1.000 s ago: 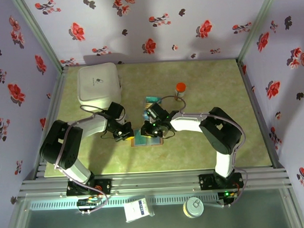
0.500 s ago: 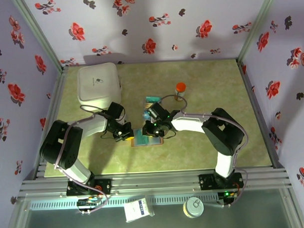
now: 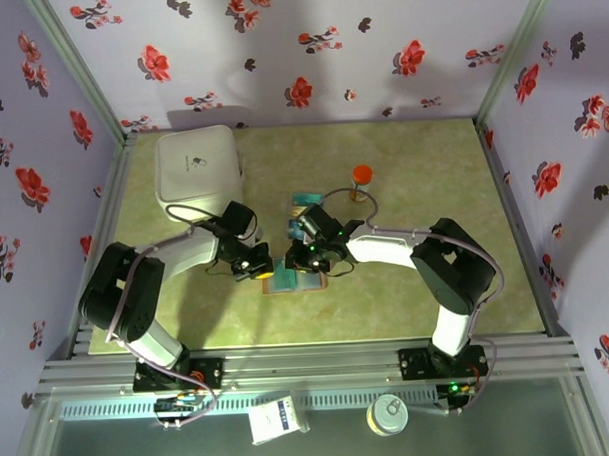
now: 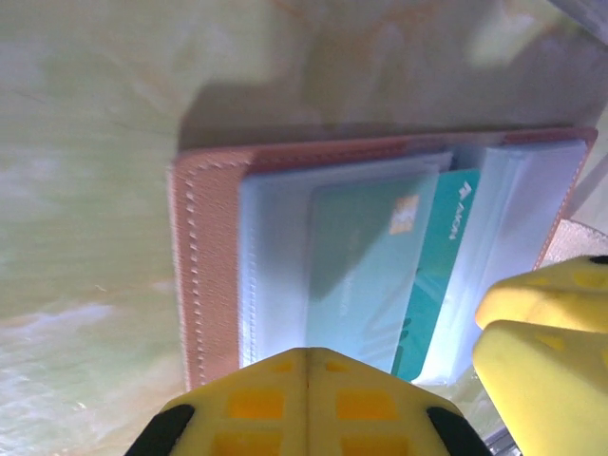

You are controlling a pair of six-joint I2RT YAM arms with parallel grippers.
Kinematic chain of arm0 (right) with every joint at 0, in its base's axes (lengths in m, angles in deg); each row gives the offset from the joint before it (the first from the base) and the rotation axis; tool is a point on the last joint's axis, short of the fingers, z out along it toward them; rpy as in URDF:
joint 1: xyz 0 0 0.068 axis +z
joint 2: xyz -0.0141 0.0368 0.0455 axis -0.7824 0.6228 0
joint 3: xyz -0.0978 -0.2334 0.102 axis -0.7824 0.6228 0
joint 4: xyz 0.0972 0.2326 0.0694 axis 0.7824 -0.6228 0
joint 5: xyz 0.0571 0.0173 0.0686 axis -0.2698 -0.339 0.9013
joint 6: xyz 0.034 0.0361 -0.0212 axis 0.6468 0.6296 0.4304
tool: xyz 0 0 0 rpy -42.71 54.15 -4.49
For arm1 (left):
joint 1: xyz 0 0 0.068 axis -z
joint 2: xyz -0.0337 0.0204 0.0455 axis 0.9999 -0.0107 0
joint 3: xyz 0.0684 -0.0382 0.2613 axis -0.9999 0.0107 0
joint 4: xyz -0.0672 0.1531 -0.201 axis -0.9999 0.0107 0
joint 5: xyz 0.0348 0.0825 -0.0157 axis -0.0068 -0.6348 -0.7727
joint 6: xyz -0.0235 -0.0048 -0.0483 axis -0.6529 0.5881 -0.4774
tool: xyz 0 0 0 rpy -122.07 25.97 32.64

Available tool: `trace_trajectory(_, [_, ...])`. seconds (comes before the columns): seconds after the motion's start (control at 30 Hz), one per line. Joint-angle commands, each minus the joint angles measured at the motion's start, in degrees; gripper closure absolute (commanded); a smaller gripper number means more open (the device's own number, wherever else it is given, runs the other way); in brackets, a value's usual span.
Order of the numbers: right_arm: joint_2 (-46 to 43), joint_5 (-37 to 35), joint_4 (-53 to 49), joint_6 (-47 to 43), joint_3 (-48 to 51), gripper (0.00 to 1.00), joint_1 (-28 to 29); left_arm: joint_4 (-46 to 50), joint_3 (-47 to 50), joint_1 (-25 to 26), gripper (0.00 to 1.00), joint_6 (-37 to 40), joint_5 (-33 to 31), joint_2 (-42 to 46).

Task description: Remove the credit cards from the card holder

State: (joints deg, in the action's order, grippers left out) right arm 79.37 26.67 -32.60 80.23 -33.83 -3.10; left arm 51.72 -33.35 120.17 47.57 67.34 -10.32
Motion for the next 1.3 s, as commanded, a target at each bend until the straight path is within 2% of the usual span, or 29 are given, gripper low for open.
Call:
trace_trajectory(0.0, [0.18, -1.01, -0.64, -0.44, 0.92, 0.76, 0.27, 1.04, -1.1, 0.9, 0.98, 0.14, -0.27, -0.47])
trace_trajectory(0.43, [2.64, -0.17, 0.66, -0.36, 0.99, 0.73, 0.16, -0.42, 0.53, 0.94, 1.0, 0.14, -1.84, -2.85])
trace_trajectory(0.97, [3.69, -0.79, -0.5, -0.98, 1.01, 0.71, -0.04, 2.58, -0.88, 0.86, 1.0, 1.95, -4.14, -3.73])
trace_trajectory(1.27, [2.37, 4.21, 9.38, 3.06, 4.23, 0.77, -0.57, 2.8, -1.06, 0.85, 1.0, 1.99, -4.16, -3.79])
